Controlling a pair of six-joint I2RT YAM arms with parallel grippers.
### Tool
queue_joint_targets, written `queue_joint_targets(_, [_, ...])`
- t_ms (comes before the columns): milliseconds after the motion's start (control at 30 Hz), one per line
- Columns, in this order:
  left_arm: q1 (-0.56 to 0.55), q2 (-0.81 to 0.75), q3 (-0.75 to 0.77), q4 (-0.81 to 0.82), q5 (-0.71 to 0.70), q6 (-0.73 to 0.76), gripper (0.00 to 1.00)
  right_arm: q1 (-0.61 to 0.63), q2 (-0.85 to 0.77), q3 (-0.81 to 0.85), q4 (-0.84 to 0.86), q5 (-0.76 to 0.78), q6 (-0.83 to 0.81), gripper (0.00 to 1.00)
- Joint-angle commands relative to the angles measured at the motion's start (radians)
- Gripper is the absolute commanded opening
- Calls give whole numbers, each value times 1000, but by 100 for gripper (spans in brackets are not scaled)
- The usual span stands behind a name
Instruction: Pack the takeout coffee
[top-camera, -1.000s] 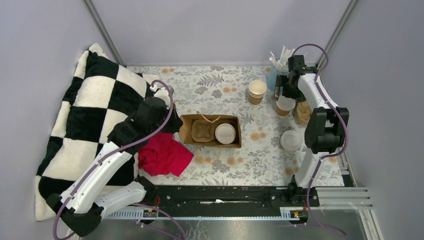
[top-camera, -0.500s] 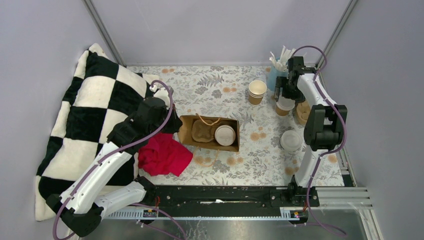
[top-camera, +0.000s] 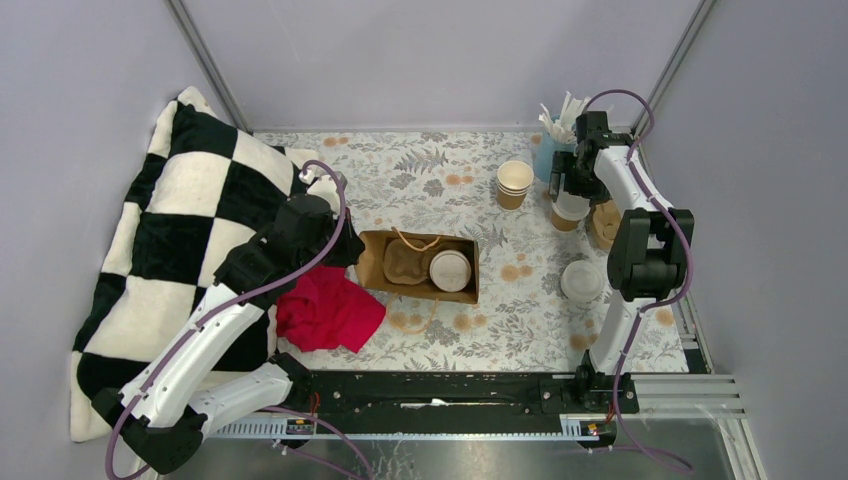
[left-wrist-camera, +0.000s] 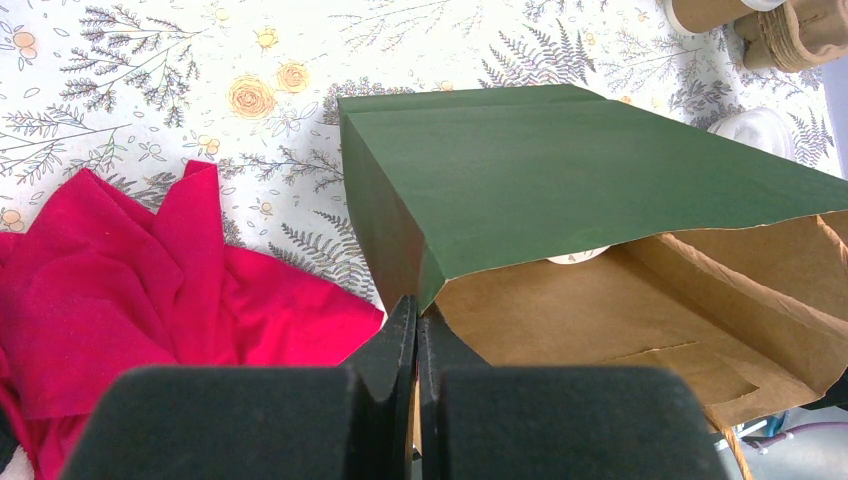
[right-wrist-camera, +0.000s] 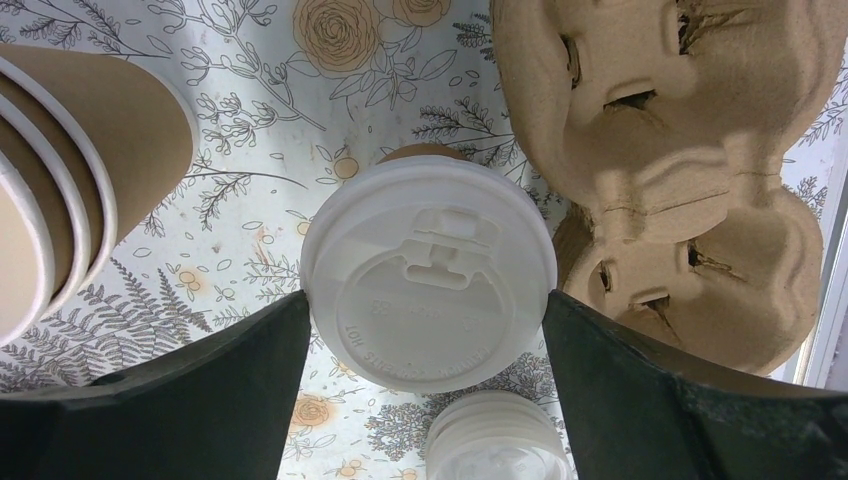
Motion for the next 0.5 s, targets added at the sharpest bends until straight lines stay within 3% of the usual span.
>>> queue_joint_targets(0, [-2,-11,28,-3,-16,0,0,-1,11,40,-1,14,-2,90])
queue_joint_targets(467, [-2,-11,30,-2,-16,3,0,-1,35,18,12,28,0,84])
